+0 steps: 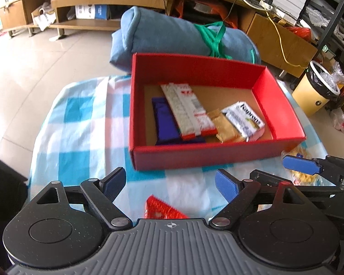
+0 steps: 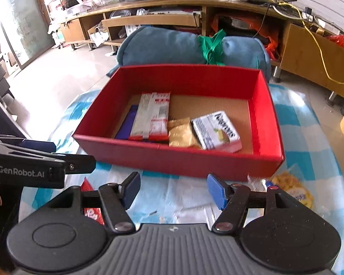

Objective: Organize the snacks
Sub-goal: 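Withdraw both grippers from the red box toward the remaining snacks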

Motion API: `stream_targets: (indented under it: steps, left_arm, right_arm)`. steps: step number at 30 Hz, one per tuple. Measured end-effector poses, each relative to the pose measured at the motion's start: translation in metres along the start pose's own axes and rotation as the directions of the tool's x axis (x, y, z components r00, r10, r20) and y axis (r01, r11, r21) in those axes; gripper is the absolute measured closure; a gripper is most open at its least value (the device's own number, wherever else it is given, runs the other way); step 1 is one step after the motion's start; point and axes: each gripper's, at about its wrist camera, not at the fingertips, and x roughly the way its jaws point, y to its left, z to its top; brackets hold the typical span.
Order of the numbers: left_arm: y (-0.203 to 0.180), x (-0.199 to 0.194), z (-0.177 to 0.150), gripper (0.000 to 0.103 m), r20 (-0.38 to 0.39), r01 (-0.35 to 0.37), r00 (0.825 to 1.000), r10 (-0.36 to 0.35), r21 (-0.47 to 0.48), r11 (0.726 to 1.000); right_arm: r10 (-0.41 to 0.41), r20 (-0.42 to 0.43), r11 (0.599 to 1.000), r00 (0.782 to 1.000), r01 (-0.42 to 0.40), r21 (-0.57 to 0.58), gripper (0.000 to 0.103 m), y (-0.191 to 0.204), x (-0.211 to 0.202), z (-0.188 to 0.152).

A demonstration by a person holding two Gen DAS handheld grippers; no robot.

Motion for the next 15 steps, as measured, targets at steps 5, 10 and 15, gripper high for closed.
stream_targets:
  steps: [5,10,15]
  left_arm:
    - [0.006,0.001,-0.014,0.014,-0.027,-0.003,1.000,0.003,0.004,1.000]
    - [0.010,0.009,-0.032,0.014,-0.075,-0.002,0.997,0.004,0.022,1.000]
    - [0.013,0.017,-0.045,0.014,-0.117,0.004,0.993,0.001,0.037,0.999]
  right_arm:
    - [-0.002,-0.014,1.000,1.000,0.002,0.014,0.044,-0.002,-0.004,-0.012]
    - [0.022,-0.043,0.998,0.999,-0.019,0.054,0.044,-0.007,-0.005,-0.023]
    - [0.048,-0.055,0.998,0.997,-0.046,0.041,0.044,0.002,-0.006,-0.029]
